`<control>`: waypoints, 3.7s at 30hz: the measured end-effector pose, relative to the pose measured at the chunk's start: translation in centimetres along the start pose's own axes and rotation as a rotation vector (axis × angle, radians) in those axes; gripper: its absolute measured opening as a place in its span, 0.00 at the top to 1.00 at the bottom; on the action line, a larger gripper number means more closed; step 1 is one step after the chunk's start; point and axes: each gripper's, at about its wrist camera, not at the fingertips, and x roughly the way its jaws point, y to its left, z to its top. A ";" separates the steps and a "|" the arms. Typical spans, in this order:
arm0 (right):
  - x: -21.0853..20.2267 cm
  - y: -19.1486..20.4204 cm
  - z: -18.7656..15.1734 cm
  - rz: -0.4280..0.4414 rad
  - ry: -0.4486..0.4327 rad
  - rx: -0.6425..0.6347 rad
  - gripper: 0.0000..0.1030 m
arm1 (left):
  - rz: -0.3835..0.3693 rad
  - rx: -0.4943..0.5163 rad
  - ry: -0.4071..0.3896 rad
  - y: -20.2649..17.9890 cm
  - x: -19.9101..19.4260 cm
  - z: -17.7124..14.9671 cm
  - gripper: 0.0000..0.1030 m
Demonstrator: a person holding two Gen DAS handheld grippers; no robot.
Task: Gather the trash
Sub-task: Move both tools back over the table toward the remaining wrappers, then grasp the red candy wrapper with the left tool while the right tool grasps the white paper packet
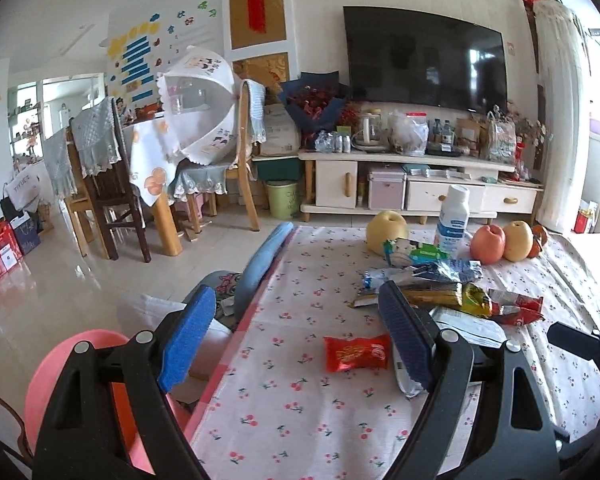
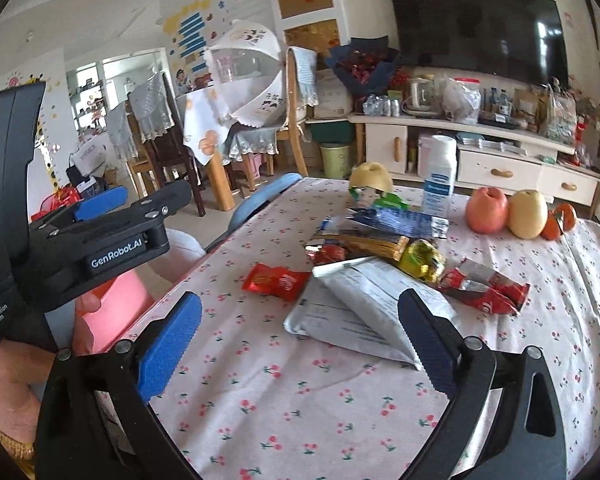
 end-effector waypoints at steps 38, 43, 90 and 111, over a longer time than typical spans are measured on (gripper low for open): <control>1.5 -19.4 1.1 -0.239 0.173 0.169 0.05 | -0.027 -0.109 0.322 -2.7 7.8 -2.2 0.18; 4.6 -19.6 0.2 -0.232 0.277 0.069 0.06 | -0.022 -0.130 0.372 -2.5 10.1 -2.9 0.18; 10.4 -8.9 -1.1 0.349 0.391 -0.147 0.04 | -0.018 -0.265 0.525 -4.5 16.0 -5.1 0.33; 11.4 -9.6 -1.0 0.230 0.341 -0.132 0.06 | -0.013 -0.110 0.512 -6.0 15.7 -5.2 0.52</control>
